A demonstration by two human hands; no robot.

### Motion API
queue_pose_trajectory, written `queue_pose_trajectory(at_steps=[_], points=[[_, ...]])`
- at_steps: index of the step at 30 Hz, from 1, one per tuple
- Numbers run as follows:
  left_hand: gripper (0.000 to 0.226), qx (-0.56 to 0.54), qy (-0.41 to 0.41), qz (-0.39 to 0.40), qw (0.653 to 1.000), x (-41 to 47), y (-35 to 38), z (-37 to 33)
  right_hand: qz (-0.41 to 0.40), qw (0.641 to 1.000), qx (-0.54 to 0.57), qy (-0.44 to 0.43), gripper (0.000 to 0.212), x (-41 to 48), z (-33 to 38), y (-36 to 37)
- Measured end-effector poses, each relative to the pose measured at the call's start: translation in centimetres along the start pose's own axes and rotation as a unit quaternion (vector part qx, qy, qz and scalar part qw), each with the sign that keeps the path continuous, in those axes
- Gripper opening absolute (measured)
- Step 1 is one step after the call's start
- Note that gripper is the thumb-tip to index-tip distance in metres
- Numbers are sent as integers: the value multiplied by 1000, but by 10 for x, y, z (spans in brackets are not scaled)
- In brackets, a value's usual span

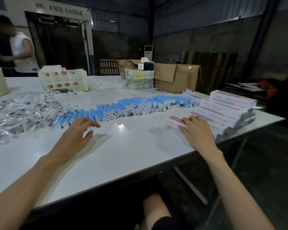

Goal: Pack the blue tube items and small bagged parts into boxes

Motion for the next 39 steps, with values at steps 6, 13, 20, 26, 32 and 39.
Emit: queue_pose_trajectory(at_steps=[6, 13, 20, 26, 32, 39], points=[[30, 3, -6, 20, 1000, -1, -4, 1, -12, 996, -90, 24, 44, -11, -14, 5], [28, 4, -9, 32, 999, -2, -8, -2, -15, 992, -121, 38, 45, -7, -3, 2], [27, 0, -21, 35, 999, -3, -9, -2, -30, 995, -84, 36, 43, -3, 28, 2], [26, 4, -39, 36, 999, -5, -9, 0, -24, 989, 118, -81, 26, 5, 136, -16], [22, 40, -84, 0, 996, -8, -15, 2, 61, 942, 276, -183, 19, -2, 259, -26], [15, 99, -173, -70, 977, -11, -31, 16, 119, 876, 426, -192, 20, -17, 362, -14]])
Point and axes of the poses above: each hand's wrist, its own x-axis towards the middle knuckle, its own y-axis out of the palm, z = x × y, the point moved 5 cm from there along x, towards the middle knuckle, and after that the axes turned 13 degrees about y, right-handed, at the moved point
